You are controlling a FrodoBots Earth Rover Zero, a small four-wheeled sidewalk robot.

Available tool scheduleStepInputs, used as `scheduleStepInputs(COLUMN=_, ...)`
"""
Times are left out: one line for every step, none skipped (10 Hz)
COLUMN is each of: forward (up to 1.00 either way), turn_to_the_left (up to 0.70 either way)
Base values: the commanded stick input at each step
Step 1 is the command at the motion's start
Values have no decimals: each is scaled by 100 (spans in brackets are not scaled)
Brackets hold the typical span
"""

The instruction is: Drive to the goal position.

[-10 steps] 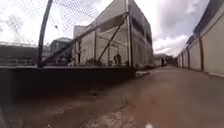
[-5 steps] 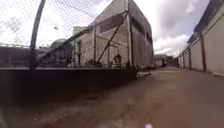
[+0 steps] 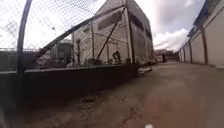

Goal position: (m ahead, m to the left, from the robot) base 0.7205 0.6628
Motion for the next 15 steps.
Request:
scheduleStepInputs(forward=0, turn_to_the_left=0)
scheduleStepInputs(forward=0, turn_to_the_left=0)
scheduleStepInputs(forward=0, turn_to_the_left=0)
scheduleStepInputs(forward=0, turn_to_the_left=0)
scheduleStepInputs(forward=0, turn_to_the_left=0)
scheduleStepInputs(forward=0, turn_to_the_left=0)
scheduleStepInputs(forward=0, turn_to_the_left=0)
scheduleStepInputs(forward=0, turn_to_the_left=0)
scheduleStepInputs(forward=0, turn_to_the_left=0)
scheduleStepInputs(forward=0, turn_to_the_left=3)
scheduleStepInputs(forward=0, turn_to_the_left=3)
scheduleStepInputs(forward=0, turn_to_the_left=0)
scheduleStepInputs(forward=0, turn_to_the_left=0)
scheduleStepInputs(forward=0, turn_to_the_left=0)
scheduleStepInputs(forward=0, turn_to_the_left=0)
